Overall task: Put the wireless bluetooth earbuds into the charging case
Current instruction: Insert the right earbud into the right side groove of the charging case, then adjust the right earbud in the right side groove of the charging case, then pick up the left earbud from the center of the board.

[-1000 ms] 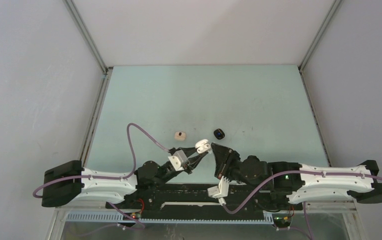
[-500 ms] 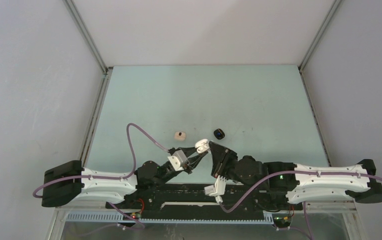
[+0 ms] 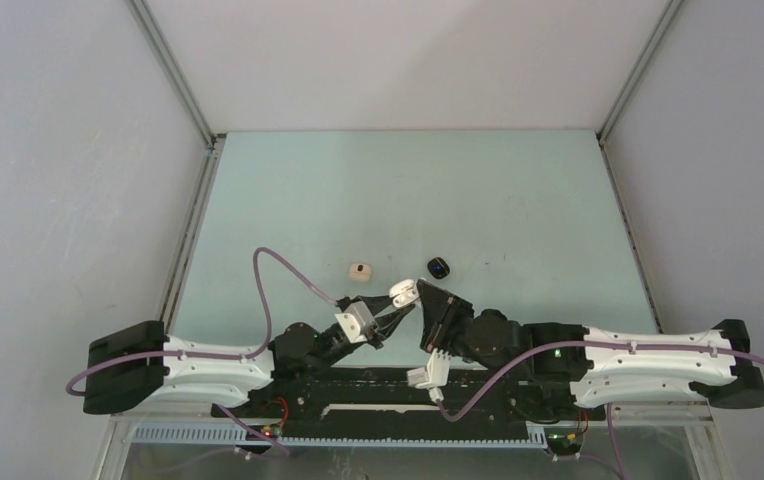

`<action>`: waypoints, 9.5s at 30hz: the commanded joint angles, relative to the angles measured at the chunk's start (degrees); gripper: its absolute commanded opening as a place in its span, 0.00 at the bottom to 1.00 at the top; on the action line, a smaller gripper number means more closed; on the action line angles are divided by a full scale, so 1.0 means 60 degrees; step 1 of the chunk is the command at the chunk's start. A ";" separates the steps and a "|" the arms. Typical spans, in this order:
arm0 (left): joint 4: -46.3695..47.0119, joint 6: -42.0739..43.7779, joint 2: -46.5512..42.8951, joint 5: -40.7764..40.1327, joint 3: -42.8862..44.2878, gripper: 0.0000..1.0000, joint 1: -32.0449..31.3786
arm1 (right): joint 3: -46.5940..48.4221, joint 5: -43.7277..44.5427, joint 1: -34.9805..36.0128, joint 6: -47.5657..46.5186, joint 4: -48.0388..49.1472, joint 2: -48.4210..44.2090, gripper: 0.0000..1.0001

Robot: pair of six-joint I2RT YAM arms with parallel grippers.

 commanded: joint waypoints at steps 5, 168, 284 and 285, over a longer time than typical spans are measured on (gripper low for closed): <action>0.0727 -0.0057 -0.0050 -0.0009 -0.0038 0.00 -0.0056 | -0.0181 0.0177 -0.0035 -0.0529 0.0398 0.0175 0.00; 0.2323 -0.0652 0.2277 0.3459 0.0359 0.00 0.0296 | 0.6959 -0.6933 -0.3685 0.9332 -0.7865 0.4044 0.53; -0.4502 -0.2034 -0.5574 0.0082 -0.0404 0.00 0.1030 | 0.0450 -0.9450 -0.7049 0.7098 0.1102 0.5834 0.39; -0.4520 -0.2014 -0.5538 0.0129 -0.0390 0.00 0.1030 | 0.0510 -0.9470 -0.7046 0.7053 0.0957 0.5971 0.39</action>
